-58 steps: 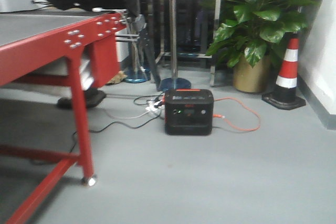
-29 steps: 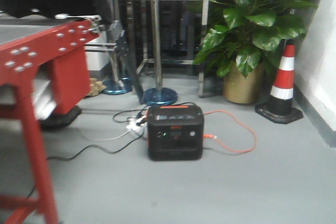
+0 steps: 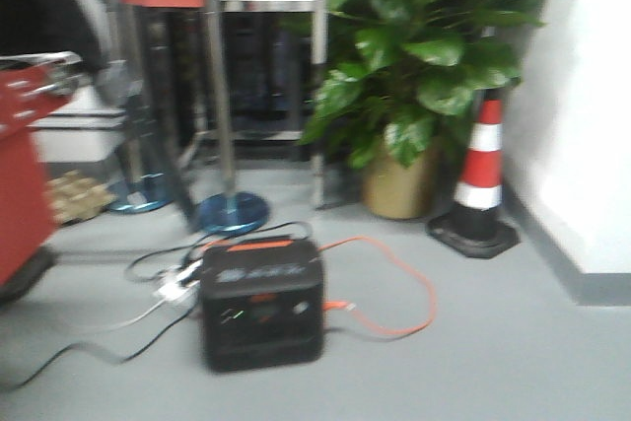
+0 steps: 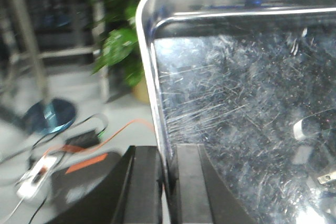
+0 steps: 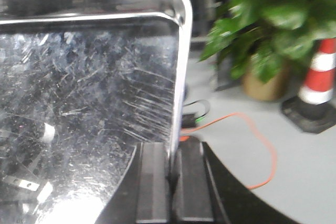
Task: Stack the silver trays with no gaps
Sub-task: 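Drive the base to the other bin rack holding the tray, then raise the held tray above the upper shelf of the rack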
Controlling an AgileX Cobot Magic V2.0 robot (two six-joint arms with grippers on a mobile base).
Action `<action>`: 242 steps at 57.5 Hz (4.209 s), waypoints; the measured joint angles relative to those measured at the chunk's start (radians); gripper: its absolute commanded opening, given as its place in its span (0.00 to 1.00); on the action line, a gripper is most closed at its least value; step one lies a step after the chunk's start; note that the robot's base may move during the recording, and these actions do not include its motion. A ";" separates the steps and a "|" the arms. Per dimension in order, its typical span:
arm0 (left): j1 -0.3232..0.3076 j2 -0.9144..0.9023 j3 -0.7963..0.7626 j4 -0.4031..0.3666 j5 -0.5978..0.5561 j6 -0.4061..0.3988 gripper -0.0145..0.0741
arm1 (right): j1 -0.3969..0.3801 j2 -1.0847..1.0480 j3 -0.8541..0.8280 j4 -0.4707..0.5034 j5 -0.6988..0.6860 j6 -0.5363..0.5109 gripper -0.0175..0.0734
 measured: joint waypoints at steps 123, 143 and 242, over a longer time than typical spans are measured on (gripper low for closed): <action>0.000 0.000 0.000 0.004 0.000 0.000 0.18 | 0.000 0.000 0.000 0.004 0.000 0.001 0.11; 0.000 0.000 0.000 0.004 0.000 0.000 0.18 | 0.000 0.000 0.000 0.004 0.000 0.001 0.11; 0.013 0.041 0.036 0.108 0.125 -0.002 0.18 | 0.048 0.125 0.000 0.032 0.029 0.003 0.11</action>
